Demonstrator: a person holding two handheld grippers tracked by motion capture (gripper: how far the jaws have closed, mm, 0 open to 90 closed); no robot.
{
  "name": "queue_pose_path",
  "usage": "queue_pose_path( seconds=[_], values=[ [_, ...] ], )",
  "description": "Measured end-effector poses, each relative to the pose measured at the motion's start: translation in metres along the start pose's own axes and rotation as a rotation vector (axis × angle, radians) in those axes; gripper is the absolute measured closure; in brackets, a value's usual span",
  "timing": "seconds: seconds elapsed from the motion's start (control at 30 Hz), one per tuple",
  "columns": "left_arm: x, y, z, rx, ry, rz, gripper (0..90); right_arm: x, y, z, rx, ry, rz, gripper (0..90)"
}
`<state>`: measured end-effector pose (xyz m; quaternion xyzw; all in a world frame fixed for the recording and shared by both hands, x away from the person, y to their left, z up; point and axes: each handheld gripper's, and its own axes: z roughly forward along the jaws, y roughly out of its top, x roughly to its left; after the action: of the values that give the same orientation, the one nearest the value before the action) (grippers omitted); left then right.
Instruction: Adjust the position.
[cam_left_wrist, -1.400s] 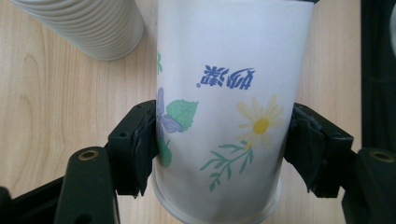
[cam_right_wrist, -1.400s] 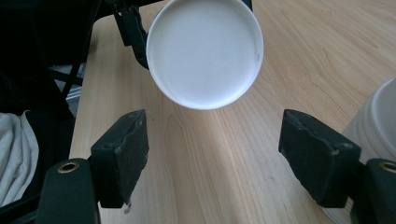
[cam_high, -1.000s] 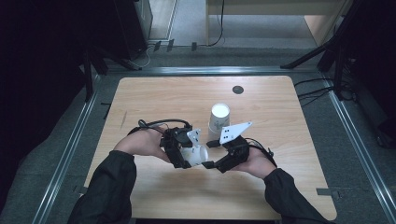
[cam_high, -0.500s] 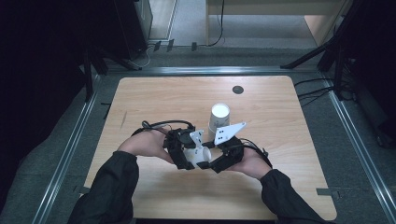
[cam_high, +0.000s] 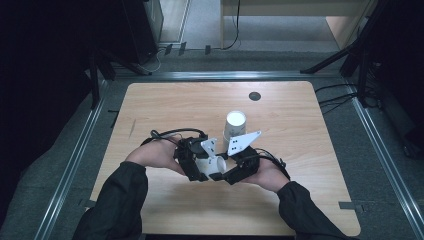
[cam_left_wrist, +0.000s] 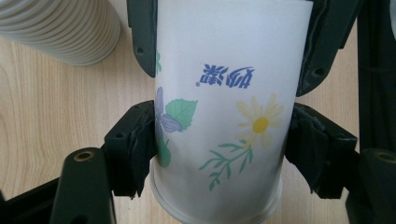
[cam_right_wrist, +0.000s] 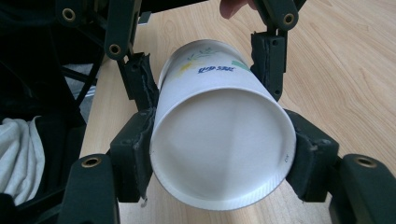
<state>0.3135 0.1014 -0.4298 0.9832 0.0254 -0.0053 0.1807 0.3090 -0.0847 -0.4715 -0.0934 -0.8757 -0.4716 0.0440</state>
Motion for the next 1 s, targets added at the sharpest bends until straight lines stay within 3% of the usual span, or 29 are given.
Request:
queue_pose_path(
  seconds=[0.17,0.3,0.7,0.8,1.0],
  values=[
    [0.004,-0.002,-0.001,-0.044,0.015,-0.044,10.5,-0.003,0.0,-0.005,-0.013,-0.013,0.008,34.4],
    [0.007,-0.006,-0.003,-0.082,0.014,-0.081,2.4,-0.005,0.0,-0.011,-0.026,-0.018,0.012,34.4],
    [0.01,-0.034,-0.01,-0.242,-0.001,-0.166,0.6,-0.006,-0.001,-0.026,-0.052,-0.026,0.028,34.3],
    [0.009,-0.041,-0.011,-0.276,0.011,-0.18,0.7,-0.006,-0.001,-0.03,-0.065,-0.027,0.025,34.4],
    [0.005,-0.053,-0.006,-0.361,0.002,-0.225,0.7,-0.006,-0.002,-0.036,-0.078,-0.024,0.026,34.3]
  ],
)
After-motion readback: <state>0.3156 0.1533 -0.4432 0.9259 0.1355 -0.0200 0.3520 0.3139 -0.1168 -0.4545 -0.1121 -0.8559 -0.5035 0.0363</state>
